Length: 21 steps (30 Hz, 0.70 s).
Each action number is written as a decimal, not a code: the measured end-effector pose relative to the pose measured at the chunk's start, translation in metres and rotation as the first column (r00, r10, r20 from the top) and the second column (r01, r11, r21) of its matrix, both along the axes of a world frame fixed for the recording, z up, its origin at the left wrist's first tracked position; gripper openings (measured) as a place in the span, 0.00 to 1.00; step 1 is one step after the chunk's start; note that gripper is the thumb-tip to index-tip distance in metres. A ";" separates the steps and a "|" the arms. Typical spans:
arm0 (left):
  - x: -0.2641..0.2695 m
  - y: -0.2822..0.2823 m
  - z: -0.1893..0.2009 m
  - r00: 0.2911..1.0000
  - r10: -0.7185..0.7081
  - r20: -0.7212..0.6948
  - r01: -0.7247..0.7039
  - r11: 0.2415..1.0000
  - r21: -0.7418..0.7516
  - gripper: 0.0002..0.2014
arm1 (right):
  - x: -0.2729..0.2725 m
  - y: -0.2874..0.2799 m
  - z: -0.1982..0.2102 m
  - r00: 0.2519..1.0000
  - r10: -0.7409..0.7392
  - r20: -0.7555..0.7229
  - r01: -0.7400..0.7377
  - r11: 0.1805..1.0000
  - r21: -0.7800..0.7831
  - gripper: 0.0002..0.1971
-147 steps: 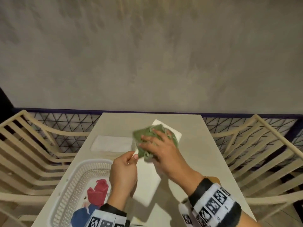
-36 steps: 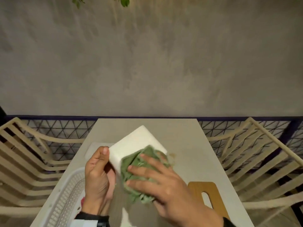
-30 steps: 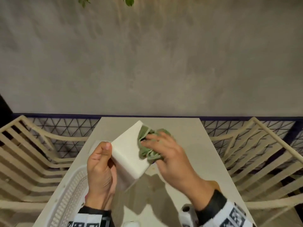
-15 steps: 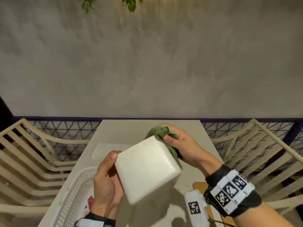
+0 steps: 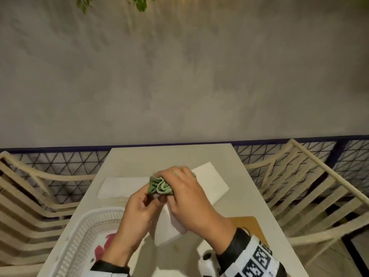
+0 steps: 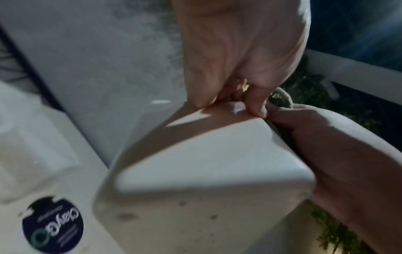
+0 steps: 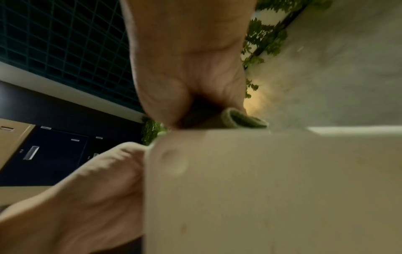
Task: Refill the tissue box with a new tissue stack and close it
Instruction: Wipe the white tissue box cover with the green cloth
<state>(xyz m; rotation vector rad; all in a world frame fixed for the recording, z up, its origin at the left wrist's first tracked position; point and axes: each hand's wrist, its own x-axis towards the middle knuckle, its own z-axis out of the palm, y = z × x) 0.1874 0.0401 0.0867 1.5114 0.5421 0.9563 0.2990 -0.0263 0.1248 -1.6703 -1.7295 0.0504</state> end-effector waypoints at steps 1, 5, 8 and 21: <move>-0.002 0.000 -0.003 0.999 -0.006 0.050 0.009 0.999 -0.048 0.10 | -0.004 -0.006 -0.007 0.998 0.012 -0.054 -0.011 1.000 0.021 0.24; -0.016 0.007 -0.017 0.978 -0.059 0.201 0.106 0.967 -0.231 0.15 | -0.001 -0.043 -0.042 0.990 0.144 0.008 -0.144 0.987 0.065 0.24; -0.023 0.007 -0.017 0.974 -0.030 0.223 0.083 0.970 -0.229 0.10 | 0.041 -0.044 -0.063 0.998 -0.029 -0.056 0.034 0.996 0.078 0.27; -0.019 -0.007 -0.002 0.981 -0.094 -0.169 0.164 0.872 0.462 0.11 | 0.158 -0.047 -0.087 -0.087 -0.529 -0.844 -0.145 0.845 -0.515 0.25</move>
